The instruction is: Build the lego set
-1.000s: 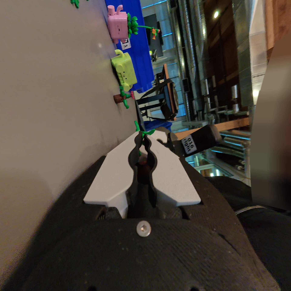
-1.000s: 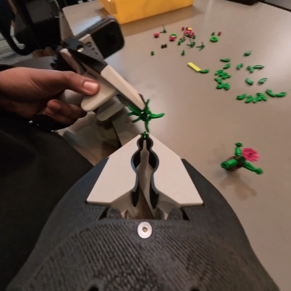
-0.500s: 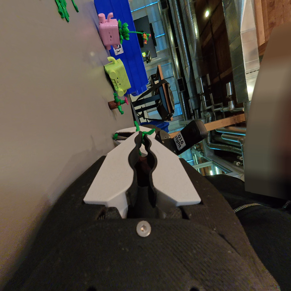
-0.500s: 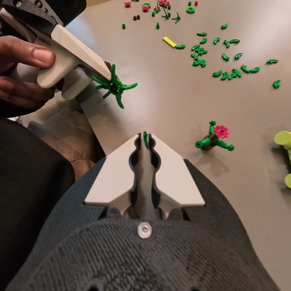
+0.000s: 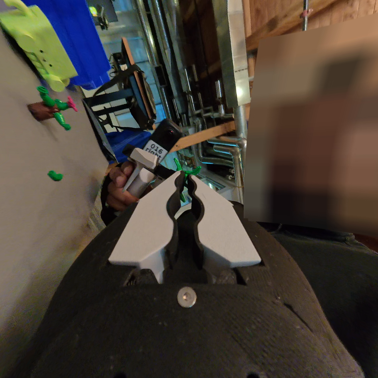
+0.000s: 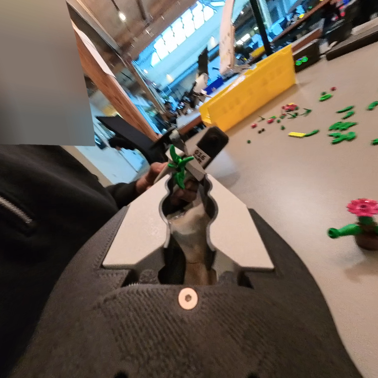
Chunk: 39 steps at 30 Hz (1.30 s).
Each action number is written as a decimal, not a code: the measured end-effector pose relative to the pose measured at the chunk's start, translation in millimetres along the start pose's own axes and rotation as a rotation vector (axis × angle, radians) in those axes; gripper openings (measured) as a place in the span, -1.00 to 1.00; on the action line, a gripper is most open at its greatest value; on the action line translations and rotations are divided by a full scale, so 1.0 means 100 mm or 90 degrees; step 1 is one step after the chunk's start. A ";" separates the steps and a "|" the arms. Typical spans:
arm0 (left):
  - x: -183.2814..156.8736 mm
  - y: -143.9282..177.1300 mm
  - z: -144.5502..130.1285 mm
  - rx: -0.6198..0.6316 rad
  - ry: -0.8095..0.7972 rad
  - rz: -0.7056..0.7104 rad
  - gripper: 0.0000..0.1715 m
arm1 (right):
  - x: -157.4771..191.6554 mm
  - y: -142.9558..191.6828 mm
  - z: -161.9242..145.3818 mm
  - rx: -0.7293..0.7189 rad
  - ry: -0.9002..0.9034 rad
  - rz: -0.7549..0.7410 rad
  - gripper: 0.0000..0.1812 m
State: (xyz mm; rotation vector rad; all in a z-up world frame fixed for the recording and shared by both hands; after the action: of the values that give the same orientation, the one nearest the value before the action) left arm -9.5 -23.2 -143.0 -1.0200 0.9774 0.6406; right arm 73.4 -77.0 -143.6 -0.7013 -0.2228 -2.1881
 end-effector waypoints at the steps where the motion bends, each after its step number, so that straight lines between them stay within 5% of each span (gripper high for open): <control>1: -0.01 -0.02 -0.01 0.003 0.000 -0.008 -1.00 | 0.02 0.00 0.01 -0.013 -0.016 0.019 -0.73; 9: 0.00 -0.06 -0.04 -0.006 -0.009 -0.007 -0.99 | 0.09 -0.03 -0.01 -0.014 -0.026 0.061 -0.92; 12: 0.04 -0.03 0.00 -0.017 -0.052 0.045 -0.67 | 0.09 -0.02 0.00 -0.012 -0.024 0.050 -0.92; 15: 0.05 -0.04 -0.05 0.032 -0.132 0.107 -0.56 | 0.05 0.00 -0.01 -0.003 -0.024 0.023 -0.93; 21: 0.04 -0.09 -0.08 0.089 -0.301 0.246 -0.80 | 0.01 -0.02 -0.05 0.023 -0.024 -0.007 -0.93; 33: 0.04 -0.06 -0.07 0.077 -0.278 0.225 -0.92 | 0.03 0.00 -0.09 0.078 0.029 -0.023 -0.91; 39: 0.04 -0.04 -0.06 0.063 -0.258 0.211 -0.92 | 0.04 0.03 -0.02 0.032 0.011 -0.001 -0.87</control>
State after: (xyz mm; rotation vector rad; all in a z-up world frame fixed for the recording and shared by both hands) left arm -6.2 -30.8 -146.4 -0.6099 0.8127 1.0187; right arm 72.7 -82.6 -142.8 -0.6536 -0.2689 -2.1814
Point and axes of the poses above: each gripper's, where its closed fingertips meet, y back along the fingers, z out of its top, x = y × z across the jaws, the point moved 5 cm from there along y, back along the fingers, and after that the axes turned 1 degree about z, right-handed, at the moved point
